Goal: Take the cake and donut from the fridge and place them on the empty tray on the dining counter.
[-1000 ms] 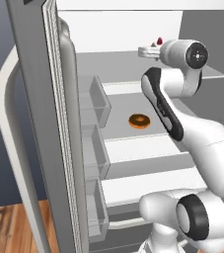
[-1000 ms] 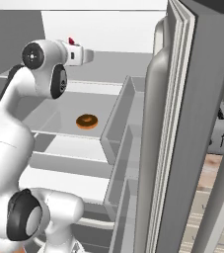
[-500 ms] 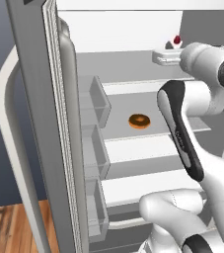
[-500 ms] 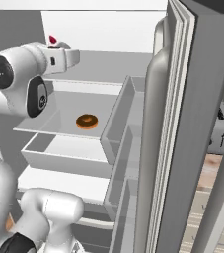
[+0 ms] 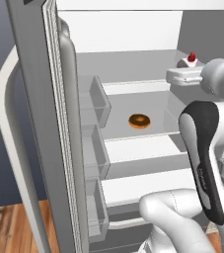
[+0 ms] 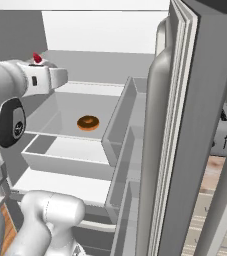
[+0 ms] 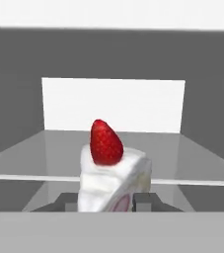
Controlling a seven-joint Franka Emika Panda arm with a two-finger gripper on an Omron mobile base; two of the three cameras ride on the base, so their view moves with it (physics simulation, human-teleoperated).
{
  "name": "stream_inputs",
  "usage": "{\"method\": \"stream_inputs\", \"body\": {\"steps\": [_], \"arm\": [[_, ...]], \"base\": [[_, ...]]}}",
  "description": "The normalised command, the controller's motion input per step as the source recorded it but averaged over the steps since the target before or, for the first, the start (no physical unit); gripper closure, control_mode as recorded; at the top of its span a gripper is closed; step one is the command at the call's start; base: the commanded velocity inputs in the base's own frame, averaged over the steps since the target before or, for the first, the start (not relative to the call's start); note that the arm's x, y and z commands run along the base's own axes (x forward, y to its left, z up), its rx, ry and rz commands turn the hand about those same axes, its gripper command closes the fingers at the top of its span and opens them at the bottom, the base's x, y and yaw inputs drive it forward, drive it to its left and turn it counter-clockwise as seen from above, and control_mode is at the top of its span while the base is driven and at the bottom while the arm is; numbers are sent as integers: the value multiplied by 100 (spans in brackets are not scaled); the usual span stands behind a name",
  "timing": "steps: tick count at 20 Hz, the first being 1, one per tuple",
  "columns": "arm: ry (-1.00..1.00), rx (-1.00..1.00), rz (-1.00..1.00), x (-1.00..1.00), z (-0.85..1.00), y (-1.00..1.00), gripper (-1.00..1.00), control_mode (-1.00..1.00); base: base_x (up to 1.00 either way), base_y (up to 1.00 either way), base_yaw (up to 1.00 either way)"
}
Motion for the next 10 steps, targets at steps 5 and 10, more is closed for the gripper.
{"method": "stream_inputs", "body": {"steps": [5, 10], "arm": [[17, 0, 0, -100, -3, 25, 100, -100], [3, 2, 0, -99, -1, 10, 100, -100]], "base": [[0, 0, 0], [0, 0, 0]]}}
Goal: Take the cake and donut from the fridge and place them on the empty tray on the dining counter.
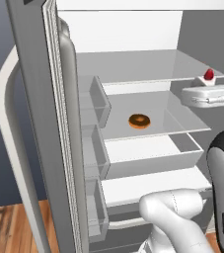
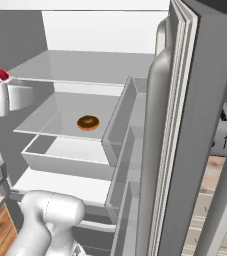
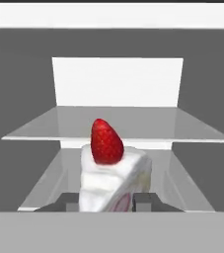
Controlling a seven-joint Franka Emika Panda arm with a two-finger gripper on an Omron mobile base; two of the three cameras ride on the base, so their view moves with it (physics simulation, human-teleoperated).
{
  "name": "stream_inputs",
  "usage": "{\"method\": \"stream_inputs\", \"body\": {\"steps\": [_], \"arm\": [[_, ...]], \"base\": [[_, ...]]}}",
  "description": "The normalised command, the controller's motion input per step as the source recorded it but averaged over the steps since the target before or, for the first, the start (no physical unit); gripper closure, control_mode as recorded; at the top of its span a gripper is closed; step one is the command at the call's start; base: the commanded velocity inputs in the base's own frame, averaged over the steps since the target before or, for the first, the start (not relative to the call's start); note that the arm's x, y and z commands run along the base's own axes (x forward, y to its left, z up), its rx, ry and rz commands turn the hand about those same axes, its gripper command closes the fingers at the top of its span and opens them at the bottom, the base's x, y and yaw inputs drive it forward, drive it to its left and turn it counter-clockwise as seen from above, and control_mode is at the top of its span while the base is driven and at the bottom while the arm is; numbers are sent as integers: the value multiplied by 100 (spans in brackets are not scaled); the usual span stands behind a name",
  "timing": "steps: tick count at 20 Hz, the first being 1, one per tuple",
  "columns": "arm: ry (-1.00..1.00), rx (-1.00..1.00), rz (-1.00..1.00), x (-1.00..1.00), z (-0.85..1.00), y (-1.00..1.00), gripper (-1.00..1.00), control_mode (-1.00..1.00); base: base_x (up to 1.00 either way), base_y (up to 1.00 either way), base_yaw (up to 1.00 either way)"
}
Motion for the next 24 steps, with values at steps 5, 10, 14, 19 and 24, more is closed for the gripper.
{"method": "stream_inputs", "body": {"steps": [5, 10, 14, 19, 24], "arm": [[11, 0, 0, -51, -4, -2, 100, -100], [11, 0, 0, -58, 0, -4, 100, -100], [0, 0, 0, 0, 0, 0, 100, 100], [0, 0, 0, 0, 0, 0, 100, 100], [0, 0, 0, 0, 0, 0, 100, 100]], "base": [[0, 0, 0], [0, 0, 0], [-76, -1, 0], [-100, 0, 2], [-100, 0, 3]]}}
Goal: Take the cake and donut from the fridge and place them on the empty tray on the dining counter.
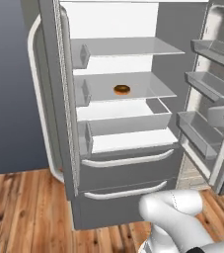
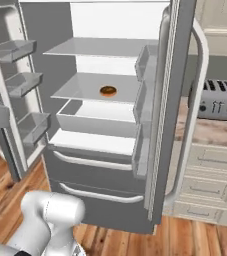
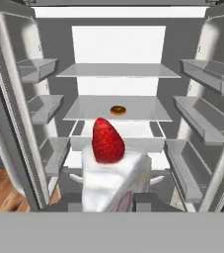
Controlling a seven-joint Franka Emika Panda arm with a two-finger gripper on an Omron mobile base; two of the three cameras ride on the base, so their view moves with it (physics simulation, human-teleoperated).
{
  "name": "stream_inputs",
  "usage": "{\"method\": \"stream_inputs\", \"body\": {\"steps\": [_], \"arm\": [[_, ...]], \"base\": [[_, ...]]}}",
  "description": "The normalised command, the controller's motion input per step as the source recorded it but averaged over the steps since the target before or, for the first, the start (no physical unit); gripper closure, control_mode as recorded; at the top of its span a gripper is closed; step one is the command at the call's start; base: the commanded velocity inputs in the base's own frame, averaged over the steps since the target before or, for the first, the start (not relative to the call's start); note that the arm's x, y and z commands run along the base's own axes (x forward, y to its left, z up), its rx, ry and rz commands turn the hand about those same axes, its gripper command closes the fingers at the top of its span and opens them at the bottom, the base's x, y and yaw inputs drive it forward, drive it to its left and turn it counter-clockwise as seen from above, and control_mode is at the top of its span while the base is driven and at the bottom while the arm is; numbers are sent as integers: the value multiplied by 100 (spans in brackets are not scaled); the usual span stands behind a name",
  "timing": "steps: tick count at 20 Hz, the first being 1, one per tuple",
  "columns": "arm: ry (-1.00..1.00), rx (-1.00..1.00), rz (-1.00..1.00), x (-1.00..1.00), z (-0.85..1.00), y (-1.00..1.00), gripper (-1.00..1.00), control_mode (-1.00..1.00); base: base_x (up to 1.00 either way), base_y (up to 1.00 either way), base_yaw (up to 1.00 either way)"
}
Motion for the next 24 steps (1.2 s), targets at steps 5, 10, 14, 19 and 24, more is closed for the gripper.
{"method": "stream_inputs", "body": {"steps": [5, 10, 14, 19, 24], "arm": [[0, 0, 0, 0, 0, 0, 100, 100], [0, 0, 0, 0, 0, 0, 100, 100], [0, 0, 0, 0, 0, 0, 100, 100], [0, 0, 0, 0, 0, 0, 100, 100], [0, 0, 0, 0, 0, 0, 100, 100]], "base": [[-100, 0, 7], [-10, 4, -85], [0, 0, -100], [0, 0, -100], [0, 0, -100]]}}
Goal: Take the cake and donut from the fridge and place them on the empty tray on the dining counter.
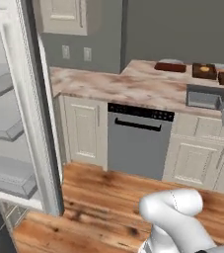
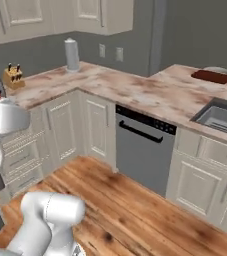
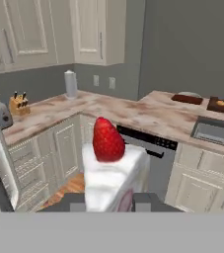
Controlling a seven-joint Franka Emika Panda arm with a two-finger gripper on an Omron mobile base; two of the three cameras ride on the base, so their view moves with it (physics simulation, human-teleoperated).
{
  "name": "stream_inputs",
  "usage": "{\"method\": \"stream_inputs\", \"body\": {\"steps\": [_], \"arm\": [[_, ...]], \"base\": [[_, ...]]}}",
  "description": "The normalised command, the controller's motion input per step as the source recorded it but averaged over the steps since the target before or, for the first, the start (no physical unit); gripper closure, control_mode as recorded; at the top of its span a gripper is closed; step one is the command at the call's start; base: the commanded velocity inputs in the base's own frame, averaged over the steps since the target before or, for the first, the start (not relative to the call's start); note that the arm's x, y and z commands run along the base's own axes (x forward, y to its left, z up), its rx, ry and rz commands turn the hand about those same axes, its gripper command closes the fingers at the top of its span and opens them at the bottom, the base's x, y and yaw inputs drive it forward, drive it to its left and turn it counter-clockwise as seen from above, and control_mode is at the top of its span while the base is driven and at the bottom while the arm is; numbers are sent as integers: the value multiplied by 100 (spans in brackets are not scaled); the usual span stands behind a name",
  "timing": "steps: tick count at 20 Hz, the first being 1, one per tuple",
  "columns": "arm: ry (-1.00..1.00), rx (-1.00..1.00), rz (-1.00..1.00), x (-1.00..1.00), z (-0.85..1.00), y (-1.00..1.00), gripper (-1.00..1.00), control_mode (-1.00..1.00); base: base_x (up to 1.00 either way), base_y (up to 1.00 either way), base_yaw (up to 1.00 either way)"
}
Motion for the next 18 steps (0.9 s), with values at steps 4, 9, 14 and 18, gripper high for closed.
{"method": "stream_inputs", "body": {"steps": [4, 9, 14, 18], "arm": [[0, 0, 0, 0, 0, 0, 100, 100], [0, 0, 0, 0, 0, 0, 100, 100], [0, 0, 0, 0, 0, 0, 100, 100], [0, 0, 0, 0, 0, 0, 100, 100]], "base": [[0, 0, -100], [1, -84, -48], [32, -100, -3], [66, -100, 0]]}}
